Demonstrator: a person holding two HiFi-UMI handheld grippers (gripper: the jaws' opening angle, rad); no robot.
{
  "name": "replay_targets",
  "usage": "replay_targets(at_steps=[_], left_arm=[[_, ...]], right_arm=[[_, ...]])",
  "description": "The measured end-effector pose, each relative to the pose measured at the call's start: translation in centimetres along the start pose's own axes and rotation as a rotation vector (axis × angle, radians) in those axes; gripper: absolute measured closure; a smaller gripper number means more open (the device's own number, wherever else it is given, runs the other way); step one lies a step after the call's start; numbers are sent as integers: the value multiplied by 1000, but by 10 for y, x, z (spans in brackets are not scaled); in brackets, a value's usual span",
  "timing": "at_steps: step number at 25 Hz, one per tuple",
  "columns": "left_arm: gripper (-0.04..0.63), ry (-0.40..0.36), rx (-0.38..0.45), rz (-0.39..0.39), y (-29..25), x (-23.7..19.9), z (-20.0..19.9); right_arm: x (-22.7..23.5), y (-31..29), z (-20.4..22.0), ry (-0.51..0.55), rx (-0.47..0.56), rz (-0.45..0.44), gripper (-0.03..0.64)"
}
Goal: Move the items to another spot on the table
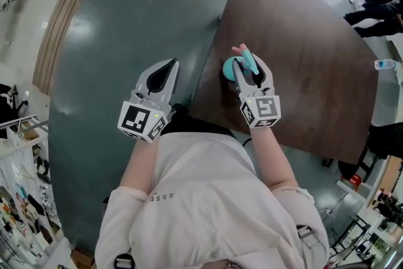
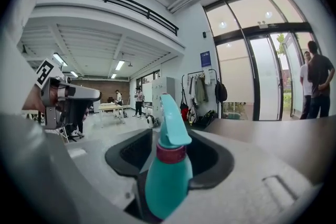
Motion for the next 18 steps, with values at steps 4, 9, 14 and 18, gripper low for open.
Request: replay_targets(at_steps=[4, 9, 14, 18], left_arm=[[588, 0, 17, -20, 8, 13, -17], [588, 3, 43, -69, 15, 44, -38], [588, -15, 54, -111, 18, 68, -45], [588, -23, 46, -108, 32, 80, -39]], right_arm=[[-3, 10, -15, -37, -32, -31, 370], [19, 43, -47, -15, -16, -84, 371], [43, 63, -62, 44, 5, -96, 535], [41, 80, -61, 45, 15, -54, 626]])
Point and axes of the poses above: the fingertips, and each gripper's own axes: y backward along the fingers, x to its right, z out of its underside, the point moved 9 cm from there along y, backward along the fingers, and after that the axes turned 7 degrees about y, right-handed, at the moved point
